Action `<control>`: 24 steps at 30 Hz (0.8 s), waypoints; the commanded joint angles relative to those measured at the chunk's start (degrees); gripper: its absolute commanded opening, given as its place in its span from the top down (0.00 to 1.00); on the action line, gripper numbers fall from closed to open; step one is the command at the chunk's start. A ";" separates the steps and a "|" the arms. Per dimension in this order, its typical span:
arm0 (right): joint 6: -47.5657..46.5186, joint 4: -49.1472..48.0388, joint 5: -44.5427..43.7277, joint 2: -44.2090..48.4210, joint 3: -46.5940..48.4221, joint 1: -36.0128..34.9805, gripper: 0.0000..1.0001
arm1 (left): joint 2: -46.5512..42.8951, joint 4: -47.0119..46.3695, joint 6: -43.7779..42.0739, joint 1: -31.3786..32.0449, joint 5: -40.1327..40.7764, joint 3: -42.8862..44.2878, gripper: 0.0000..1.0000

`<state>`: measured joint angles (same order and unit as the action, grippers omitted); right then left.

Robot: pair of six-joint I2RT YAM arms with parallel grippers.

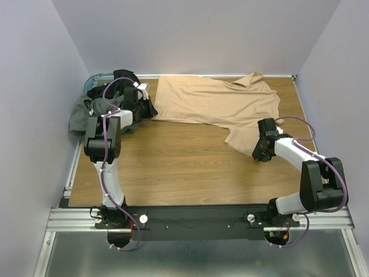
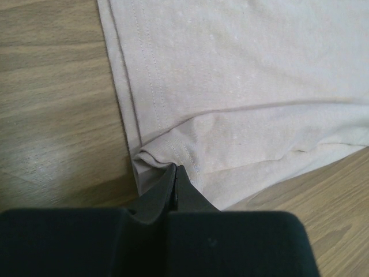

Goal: Fold and stack the t-shirts
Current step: Fold the tshirt

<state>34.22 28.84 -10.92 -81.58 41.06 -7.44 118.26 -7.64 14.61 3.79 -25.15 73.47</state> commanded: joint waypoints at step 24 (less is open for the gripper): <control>-1.70 11.32 -0.68 16.88 3.85 0.06 1.00 | -19.18 -5.89 4.99 0.60 4.22 -19.49 1.00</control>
<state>32.97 35.94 -9.85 -67.46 43.46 -7.44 105.03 -10.59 17.65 3.81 -23.07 58.26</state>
